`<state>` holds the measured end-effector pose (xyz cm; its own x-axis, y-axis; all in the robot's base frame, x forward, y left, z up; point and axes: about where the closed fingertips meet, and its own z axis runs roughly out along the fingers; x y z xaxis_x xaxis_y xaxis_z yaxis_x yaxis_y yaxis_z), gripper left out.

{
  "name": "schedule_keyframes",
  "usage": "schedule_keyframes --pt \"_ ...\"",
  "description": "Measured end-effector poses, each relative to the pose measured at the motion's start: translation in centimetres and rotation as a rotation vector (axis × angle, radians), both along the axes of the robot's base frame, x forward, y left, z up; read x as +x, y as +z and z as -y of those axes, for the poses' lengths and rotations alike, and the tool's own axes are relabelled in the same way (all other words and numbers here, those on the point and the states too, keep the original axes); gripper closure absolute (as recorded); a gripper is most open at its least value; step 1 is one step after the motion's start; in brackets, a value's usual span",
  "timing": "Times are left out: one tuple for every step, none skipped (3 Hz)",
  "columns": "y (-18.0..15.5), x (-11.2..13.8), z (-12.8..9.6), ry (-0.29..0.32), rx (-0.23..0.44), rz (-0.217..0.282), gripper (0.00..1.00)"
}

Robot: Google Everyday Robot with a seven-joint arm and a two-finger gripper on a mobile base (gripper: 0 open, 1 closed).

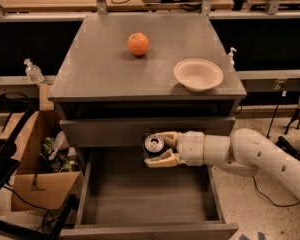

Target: Place pepsi can into middle drawer

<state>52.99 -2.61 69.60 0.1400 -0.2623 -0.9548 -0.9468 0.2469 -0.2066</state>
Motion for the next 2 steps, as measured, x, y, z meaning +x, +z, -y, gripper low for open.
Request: schedule_keyframes --pt "0.0 0.0 0.0 0.0 0.0 0.0 1.0" --pt "-6.2 1.2 -3.6 0.053 -0.002 -0.089 1.0"
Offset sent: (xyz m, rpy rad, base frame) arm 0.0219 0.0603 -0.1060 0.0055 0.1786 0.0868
